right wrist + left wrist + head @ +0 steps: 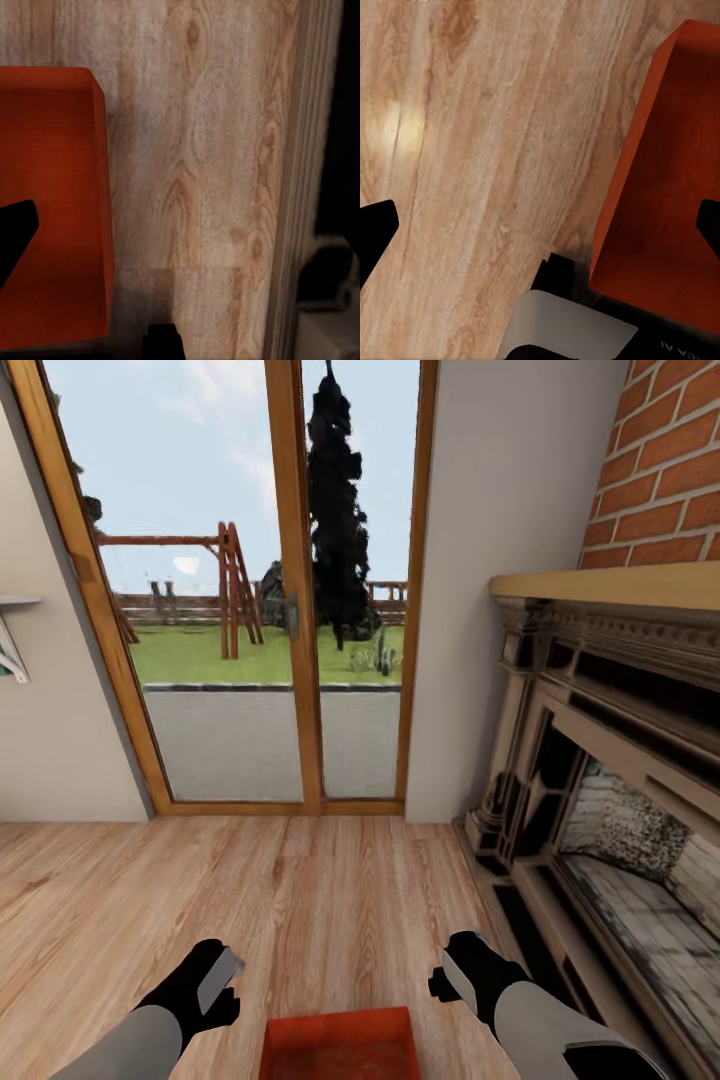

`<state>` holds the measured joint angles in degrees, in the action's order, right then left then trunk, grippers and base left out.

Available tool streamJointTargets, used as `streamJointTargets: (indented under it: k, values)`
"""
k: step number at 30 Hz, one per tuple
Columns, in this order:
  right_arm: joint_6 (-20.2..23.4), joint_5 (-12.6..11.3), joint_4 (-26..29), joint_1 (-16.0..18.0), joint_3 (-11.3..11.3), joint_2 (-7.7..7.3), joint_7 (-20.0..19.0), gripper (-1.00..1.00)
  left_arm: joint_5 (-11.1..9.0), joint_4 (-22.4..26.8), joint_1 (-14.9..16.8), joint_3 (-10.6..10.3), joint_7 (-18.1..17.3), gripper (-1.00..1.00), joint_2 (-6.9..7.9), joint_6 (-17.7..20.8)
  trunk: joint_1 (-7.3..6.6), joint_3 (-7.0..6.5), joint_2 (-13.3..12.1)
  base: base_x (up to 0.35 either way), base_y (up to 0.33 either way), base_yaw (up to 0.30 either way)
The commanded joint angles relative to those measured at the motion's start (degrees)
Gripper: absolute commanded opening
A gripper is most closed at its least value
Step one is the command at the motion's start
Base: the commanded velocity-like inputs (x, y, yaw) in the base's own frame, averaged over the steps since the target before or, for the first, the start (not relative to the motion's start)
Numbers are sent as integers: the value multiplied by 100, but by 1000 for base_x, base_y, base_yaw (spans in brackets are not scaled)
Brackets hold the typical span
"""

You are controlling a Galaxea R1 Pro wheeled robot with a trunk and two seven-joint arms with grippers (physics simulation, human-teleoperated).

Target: Move the two storage containers from the living room to the garage. In the garage, place one container on the floor and stack the other container on top of it (either order is fine).

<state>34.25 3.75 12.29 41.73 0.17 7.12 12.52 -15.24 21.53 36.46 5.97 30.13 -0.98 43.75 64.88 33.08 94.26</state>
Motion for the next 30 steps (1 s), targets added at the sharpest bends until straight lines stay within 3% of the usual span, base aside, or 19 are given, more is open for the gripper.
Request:
streamJointTargets:
  k: [1,8,13,16,30]
  values:
    - [39,40,6,2,1,1,-2,100,-55,10,2,14,55,100,-7,5,22,25,45,0,0,0]
    - [38,42,1,2,1,0,-4,100,-36,-10,2,-26,69,100,-162,2,176,150,326,0,0,0]
    - [38,38,1,2,1,0,-4,100,-42,-90,2,-541,62,100,-247,-3,286,240,526,0,0,0]
    - [38,40,1,2,1,-3,-4,100,-47,-108,-5,-680,57,100,-274,-6,352,294,646,0,0,0]
    - [29,46,-8,2,1,8,-12,100,-49,-114,-7,-732,55,100,-318,-14,659,545,1208,0,0,0]
